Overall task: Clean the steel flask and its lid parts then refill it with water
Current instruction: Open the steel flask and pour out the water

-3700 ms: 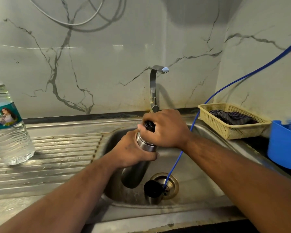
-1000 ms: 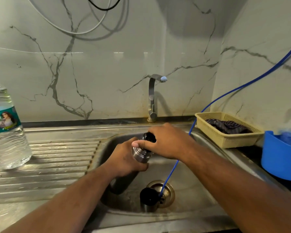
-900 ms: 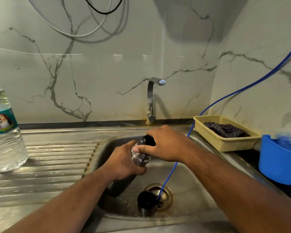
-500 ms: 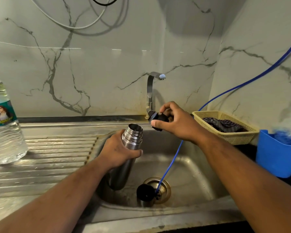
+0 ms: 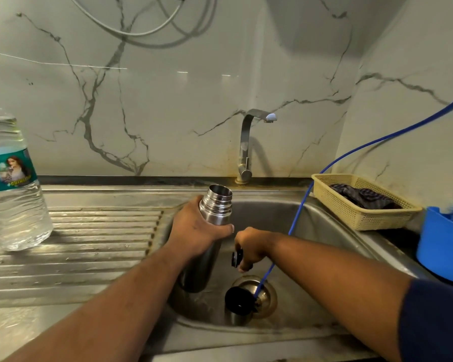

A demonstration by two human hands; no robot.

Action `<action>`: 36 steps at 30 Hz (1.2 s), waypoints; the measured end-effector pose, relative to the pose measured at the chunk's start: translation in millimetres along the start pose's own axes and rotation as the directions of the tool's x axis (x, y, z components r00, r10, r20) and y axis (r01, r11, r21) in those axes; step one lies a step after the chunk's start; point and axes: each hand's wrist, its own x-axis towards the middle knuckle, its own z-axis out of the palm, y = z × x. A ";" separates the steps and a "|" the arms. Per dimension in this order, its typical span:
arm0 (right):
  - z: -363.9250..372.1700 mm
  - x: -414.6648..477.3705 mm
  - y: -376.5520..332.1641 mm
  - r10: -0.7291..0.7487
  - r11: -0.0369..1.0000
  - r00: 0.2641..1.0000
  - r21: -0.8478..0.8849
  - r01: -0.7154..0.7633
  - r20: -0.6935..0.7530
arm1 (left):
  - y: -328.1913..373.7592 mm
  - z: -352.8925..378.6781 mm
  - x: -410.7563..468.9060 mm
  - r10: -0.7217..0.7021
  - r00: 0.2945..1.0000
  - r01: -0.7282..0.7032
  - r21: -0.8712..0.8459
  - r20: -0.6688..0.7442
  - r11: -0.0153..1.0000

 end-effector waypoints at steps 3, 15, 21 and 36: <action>11.5 25.4 -8.7 -0.010 1.000 1.000 -0.004 0.011 0.010 | -0.3 1.2 2.1 0.014 1.000 -0.014 -0.011 -0.016 1.000; -19.6 5.4 5.0 -0.148 0.968 0.947 0.157 0.198 -0.284 | 5.8 1.4 0.5 0.025 0.999 -0.029 -0.093 -0.045 0.995; -52.1 -69.0 14.7 -0.292 0.812 0.950 0.495 0.309 -0.115 | 15.8 -1.3 -5.0 -0.013 0.999 0.004 -0.252 -0.034 0.968; -18.1 -95.6 7.9 -0.100 0.513 0.805 0.663 0.545 -0.585 | 51.9 12.7 -23.1 0.110 0.983 -0.025 -0.491 0.145 0.871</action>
